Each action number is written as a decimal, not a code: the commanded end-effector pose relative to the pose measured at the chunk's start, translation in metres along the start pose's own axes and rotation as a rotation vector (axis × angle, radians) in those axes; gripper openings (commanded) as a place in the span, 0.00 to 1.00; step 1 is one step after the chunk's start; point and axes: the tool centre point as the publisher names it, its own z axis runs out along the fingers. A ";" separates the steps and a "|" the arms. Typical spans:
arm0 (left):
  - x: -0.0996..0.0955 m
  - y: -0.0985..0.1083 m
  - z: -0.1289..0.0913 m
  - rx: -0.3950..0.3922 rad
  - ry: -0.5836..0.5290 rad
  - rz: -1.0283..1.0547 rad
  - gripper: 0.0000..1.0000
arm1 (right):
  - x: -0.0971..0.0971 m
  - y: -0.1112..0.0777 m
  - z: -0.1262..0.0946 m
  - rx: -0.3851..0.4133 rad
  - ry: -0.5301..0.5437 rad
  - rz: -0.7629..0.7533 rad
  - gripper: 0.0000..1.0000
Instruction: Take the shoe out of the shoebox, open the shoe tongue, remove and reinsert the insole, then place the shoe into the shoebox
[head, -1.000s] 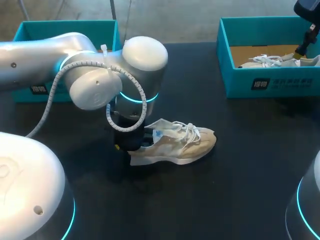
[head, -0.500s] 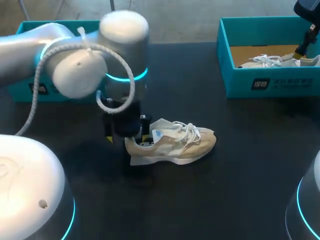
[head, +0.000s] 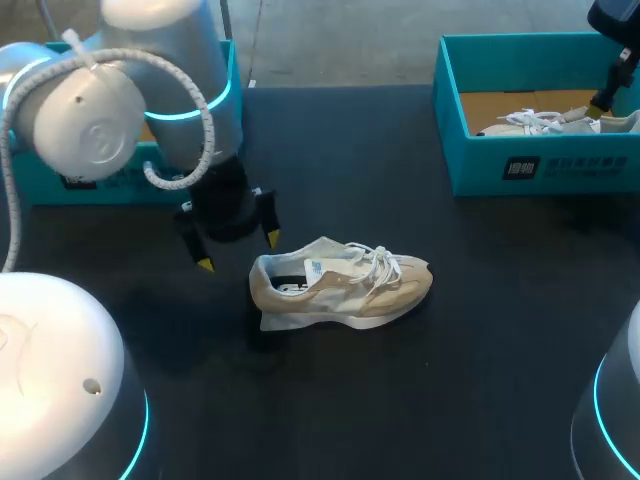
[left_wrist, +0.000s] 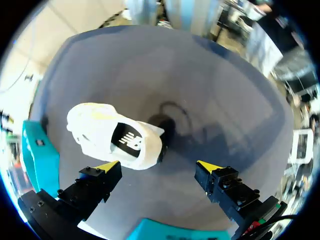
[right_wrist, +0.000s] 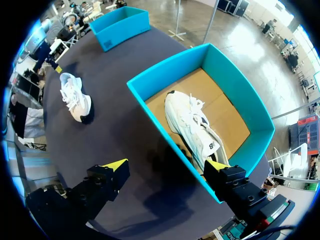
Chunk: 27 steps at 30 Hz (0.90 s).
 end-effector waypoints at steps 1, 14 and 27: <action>0.011 0.003 -0.005 0.025 -0.181 -0.034 1.00 | 0.000 0.000 0.000 0.000 0.000 0.000 1.00; 0.023 0.020 -0.006 0.087 -0.169 -0.104 1.00 | 0.000 0.000 0.000 0.000 0.000 0.000 1.00; 0.023 0.020 -0.006 0.087 -0.169 -0.104 1.00 | 0.000 0.000 0.000 0.000 0.000 0.000 1.00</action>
